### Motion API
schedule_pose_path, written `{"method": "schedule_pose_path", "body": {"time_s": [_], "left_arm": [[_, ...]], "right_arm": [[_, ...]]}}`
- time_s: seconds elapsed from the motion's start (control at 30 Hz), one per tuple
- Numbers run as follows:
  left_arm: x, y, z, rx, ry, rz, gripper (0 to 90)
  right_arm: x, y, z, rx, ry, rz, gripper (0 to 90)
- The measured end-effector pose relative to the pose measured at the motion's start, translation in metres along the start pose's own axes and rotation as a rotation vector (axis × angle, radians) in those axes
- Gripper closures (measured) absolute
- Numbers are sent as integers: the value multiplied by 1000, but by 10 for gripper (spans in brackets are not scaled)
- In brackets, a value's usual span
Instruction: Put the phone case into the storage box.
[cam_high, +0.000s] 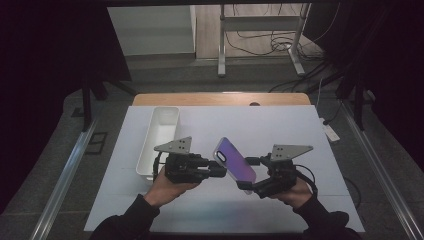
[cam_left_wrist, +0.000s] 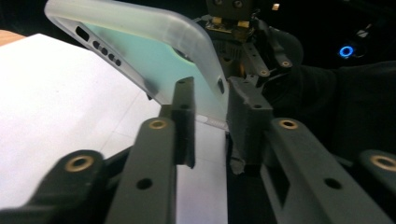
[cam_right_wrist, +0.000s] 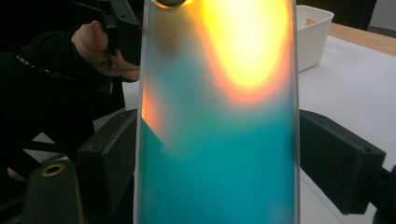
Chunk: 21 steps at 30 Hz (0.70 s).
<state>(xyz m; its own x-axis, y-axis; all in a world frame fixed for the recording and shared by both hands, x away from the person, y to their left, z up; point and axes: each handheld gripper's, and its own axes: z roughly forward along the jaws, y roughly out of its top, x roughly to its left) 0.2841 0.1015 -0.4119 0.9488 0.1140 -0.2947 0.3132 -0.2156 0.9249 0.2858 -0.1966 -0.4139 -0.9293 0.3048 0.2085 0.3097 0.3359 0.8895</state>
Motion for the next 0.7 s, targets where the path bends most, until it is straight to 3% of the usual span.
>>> {"method": "schedule_pose_path", "body": {"time_s": [0.27,0.4,0.53,0.7], "left_arm": [[4,-2,1,1,-61,-14,835],[4,-4,2,12,-101,7,875],[3,-5,5,34,-106,27,881],[2,-7,10,76,-85,44,884]], "right_arm": [[0,-1,1,12,8,-7,169],[-1,-3,4,32,38,-16,166],[-4,-4,9,68,79,9,162],[-2,-6,16,137,43,0,157]]}}
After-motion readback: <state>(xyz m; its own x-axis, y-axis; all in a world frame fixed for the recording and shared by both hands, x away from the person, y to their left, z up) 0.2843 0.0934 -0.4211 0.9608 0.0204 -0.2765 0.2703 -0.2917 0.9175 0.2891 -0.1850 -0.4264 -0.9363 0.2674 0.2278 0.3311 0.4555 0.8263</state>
